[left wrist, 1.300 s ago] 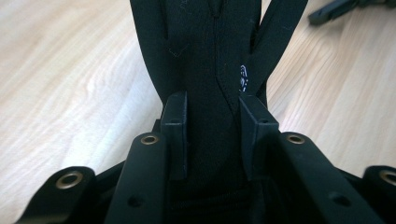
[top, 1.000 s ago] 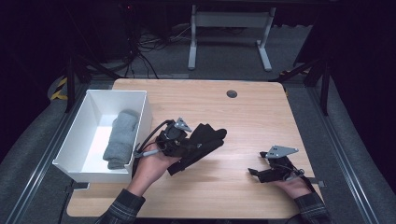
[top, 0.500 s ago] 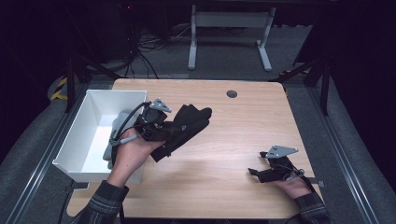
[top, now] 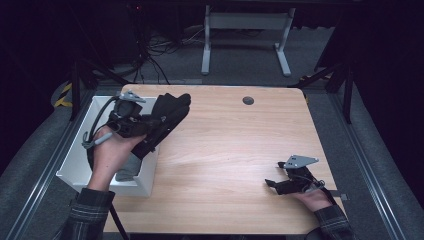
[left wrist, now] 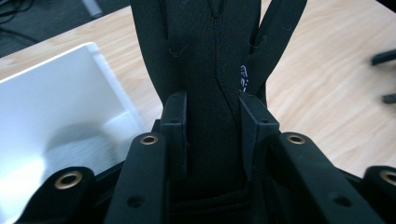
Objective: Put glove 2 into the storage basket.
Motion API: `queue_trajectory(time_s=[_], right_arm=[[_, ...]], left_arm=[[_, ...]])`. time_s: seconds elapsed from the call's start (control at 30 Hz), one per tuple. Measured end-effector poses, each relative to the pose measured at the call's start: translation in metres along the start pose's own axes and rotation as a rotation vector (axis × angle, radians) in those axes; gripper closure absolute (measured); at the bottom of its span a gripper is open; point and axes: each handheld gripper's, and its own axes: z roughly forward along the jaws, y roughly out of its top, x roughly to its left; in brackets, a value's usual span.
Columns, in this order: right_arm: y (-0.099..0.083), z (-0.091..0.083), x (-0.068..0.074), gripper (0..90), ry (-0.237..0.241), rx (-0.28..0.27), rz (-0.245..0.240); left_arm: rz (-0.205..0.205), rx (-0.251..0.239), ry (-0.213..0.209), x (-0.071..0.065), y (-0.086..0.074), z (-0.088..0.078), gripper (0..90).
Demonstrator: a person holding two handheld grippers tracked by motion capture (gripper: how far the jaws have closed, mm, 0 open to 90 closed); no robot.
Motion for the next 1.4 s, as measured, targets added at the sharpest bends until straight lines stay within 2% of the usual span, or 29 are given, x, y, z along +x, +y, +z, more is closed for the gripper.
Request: queue_trajectory(time_s=[0.03,0.07,0.1,0.13,0.17,0.23,0.27,0.3,0.33,0.4,0.6,0.73,0.9,1.2,1.4], right_arm=[[0.0,0.0,0.0,14.4,0.0,0.0,0.0],[0.0,0.0,0.0,14.4,0.0,-0.001,0.0],[0.0,0.0,0.0,14.4,0.0,-0.001,0.001],[0.0,0.0,0.0,14.4,0.0,-0.001,0.001],[0.0,0.0,0.0,14.4,0.0,0.0,0.001],[0.0,0.0,0.0,14.4,-0.001,0.0,0.002],[0.0,0.0,0.0,14.4,-0.002,-0.001,0.001],[0.0,0.0,0.0,14.4,-0.003,-0.002,0.001],[0.0,0.0,0.0,14.4,-0.003,-0.001,0.001],[0.0,0.0,0.0,14.4,-0.003,-0.002,0.0],[0.0,0.0,0.0,14.4,-0.003,-0.002,0.001],[0.0,0.0,0.0,14.4,-0.004,-0.002,0.0],[0.0,0.0,0.0,14.4,-0.003,-0.002,0.0],[0.0,0.0,0.0,14.4,-0.003,-0.002,0.0],[0.0,0.0,0.0,14.4,-0.003,-0.002,0.0]], left_arm=[[-0.007,0.002,0.028,0.009,-0.002,-0.004,67.7],[-0.013,0.006,0.039,0.012,-0.003,-0.007,67.7],[-0.013,0.008,0.07,0.018,-0.004,-0.01,67.7],[-0.013,0.008,0.07,0.018,-0.004,-0.01,67.7],[-0.027,0.006,0.096,0.023,-0.005,-0.014,67.7],[-0.056,-0.01,0.101,0.032,-0.009,-0.019,67.7],[-0.076,-0.011,0.125,0.04,-0.014,-0.022,67.7],[-0.076,-0.011,0.125,0.04,-0.014,-0.022,67.7],[-0.099,-0.01,0.14,0.046,-0.019,-0.023,67.7],[-0.112,-0.003,0.156,0.05,-0.023,-0.021,67.7],[-0.159,0.043,0.204,0.063,-0.039,-0.008,67.7],[-0.206,0.072,0.215,0.071,-0.049,0.003,67.6],[-0.244,0.103,0.207,0.075,-0.061,0.02,67.5],[-0.267,0.149,0.182,0.075,-0.071,0.047,66.5],[-0.276,0.185,0.184,0.078,-0.077,0.06,62.5]])
